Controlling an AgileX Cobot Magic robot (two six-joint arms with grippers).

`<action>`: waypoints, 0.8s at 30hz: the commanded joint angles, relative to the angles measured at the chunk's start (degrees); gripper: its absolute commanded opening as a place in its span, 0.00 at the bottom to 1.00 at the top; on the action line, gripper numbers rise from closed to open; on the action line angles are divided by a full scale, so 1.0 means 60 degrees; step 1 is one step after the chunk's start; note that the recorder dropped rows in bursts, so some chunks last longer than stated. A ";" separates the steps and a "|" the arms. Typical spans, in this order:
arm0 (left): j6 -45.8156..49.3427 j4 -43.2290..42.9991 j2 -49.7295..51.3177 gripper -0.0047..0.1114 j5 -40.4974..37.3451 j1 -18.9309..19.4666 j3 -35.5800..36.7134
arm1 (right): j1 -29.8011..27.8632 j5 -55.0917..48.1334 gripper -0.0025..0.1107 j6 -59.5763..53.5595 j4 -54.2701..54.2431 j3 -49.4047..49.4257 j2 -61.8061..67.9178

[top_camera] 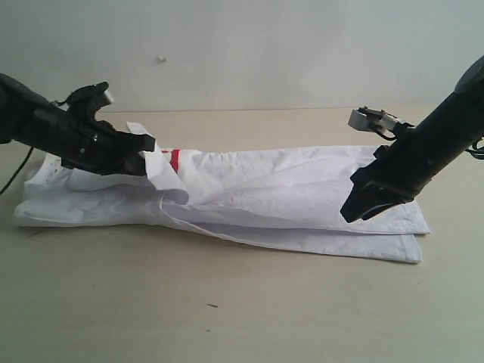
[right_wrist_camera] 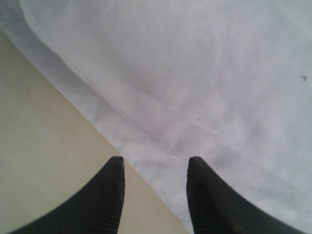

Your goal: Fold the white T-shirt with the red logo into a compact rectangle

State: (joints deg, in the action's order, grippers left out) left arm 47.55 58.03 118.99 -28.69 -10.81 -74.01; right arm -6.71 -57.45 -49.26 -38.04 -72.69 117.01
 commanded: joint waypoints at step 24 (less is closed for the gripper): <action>-0.0294 -0.2075 -0.0079 0.04 -0.2635 0.0882 -0.1603 | -0.0049 0.0083 0.39 -0.0088 -0.0087 -0.0039 -0.0018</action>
State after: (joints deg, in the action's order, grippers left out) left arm 46.09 47.39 119.09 -38.69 -6.96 -83.21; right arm -6.71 -57.21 -49.26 -38.04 -72.69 117.01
